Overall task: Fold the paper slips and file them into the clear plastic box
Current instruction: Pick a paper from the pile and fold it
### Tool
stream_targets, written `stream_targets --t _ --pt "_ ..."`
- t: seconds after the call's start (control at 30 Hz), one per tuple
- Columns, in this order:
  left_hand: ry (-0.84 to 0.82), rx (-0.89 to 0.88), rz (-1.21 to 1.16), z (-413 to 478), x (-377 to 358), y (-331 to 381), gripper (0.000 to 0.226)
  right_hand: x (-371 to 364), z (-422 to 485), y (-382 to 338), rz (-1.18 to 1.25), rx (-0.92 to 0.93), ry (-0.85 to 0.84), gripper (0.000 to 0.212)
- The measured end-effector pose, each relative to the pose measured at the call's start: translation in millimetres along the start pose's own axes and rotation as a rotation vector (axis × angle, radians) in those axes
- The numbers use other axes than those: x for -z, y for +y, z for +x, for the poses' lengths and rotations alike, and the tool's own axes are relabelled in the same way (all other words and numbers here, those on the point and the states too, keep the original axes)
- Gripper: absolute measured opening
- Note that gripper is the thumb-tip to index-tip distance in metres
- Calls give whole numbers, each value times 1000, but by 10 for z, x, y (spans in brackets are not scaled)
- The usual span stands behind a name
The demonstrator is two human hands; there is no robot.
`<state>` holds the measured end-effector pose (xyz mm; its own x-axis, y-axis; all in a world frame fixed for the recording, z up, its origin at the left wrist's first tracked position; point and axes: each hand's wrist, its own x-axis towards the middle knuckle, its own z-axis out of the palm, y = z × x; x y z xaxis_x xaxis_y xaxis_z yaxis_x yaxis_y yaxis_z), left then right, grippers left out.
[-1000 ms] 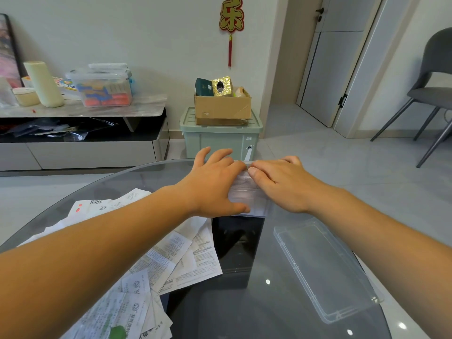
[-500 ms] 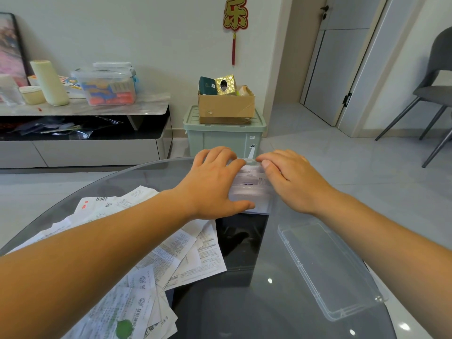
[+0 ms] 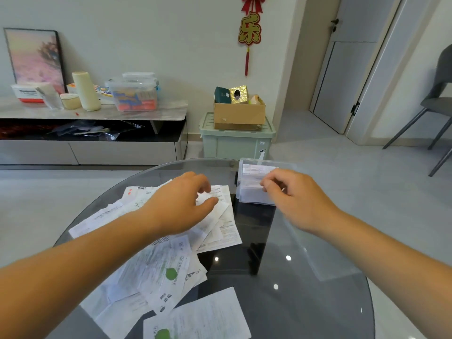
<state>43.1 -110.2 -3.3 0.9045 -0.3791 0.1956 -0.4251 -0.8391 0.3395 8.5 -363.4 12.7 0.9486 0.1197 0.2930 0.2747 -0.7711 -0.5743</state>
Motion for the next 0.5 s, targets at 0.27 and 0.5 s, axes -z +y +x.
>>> stream_targets --t 0.27,0.5 --pt "-38 106 73 -919 238 -297 17 -419 -487 -766 -20 4 -456 19" --pt "-152 77 30 -1348 271 -455 27 -604 -533 -992 -74 -14 -528 15"
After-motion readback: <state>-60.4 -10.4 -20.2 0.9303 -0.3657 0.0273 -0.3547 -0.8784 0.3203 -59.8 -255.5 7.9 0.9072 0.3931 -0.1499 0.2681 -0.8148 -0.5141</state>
